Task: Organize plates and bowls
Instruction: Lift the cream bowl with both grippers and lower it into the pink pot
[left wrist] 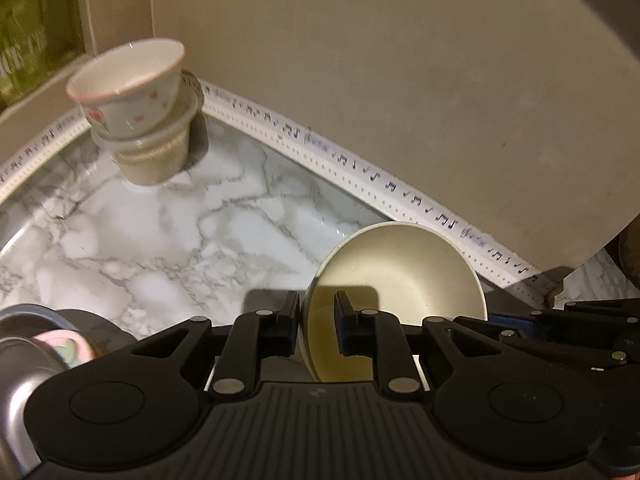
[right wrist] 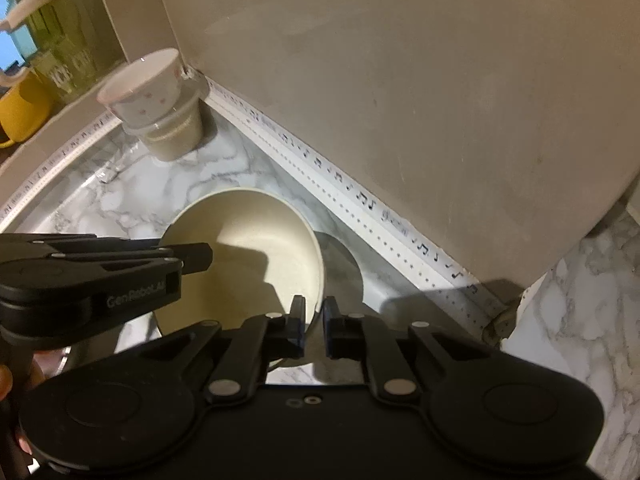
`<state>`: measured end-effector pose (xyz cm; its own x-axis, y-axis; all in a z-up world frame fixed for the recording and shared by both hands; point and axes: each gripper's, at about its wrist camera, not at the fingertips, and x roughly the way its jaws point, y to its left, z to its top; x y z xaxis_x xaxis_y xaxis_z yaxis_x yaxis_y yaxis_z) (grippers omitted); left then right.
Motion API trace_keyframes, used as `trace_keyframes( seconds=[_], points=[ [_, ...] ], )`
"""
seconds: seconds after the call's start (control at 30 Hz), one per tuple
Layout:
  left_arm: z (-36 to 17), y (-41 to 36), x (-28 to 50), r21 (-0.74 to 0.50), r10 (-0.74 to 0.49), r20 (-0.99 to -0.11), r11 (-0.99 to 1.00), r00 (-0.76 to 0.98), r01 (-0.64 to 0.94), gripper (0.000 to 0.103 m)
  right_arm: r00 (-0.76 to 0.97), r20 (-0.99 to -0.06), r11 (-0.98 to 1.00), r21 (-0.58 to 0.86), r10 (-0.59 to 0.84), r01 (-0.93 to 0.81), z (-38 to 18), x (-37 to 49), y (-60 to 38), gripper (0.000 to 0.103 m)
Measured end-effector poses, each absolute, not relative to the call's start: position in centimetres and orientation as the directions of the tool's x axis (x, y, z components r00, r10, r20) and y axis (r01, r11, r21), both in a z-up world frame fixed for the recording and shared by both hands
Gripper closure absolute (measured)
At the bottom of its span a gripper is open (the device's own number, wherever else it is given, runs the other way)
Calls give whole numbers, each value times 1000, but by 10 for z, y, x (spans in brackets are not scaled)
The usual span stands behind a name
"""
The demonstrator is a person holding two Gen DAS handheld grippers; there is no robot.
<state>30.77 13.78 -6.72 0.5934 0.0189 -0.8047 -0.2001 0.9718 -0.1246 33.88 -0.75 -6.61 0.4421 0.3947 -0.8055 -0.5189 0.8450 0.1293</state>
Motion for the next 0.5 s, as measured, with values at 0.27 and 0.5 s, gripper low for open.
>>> trace_keyframes(
  seconds=[0.27, 0.5],
  points=[
    [-33, 139, 289, -83, 67, -785, 974, 616, -211, 85, 456, -772, 818, 137, 442, -559, -36, 324, 0, 94],
    [-5, 153, 260, -40, 106, -770, 976, 630, -213, 86, 456, -745, 783, 141, 487, -606, -15, 305, 10, 94]
  ],
)
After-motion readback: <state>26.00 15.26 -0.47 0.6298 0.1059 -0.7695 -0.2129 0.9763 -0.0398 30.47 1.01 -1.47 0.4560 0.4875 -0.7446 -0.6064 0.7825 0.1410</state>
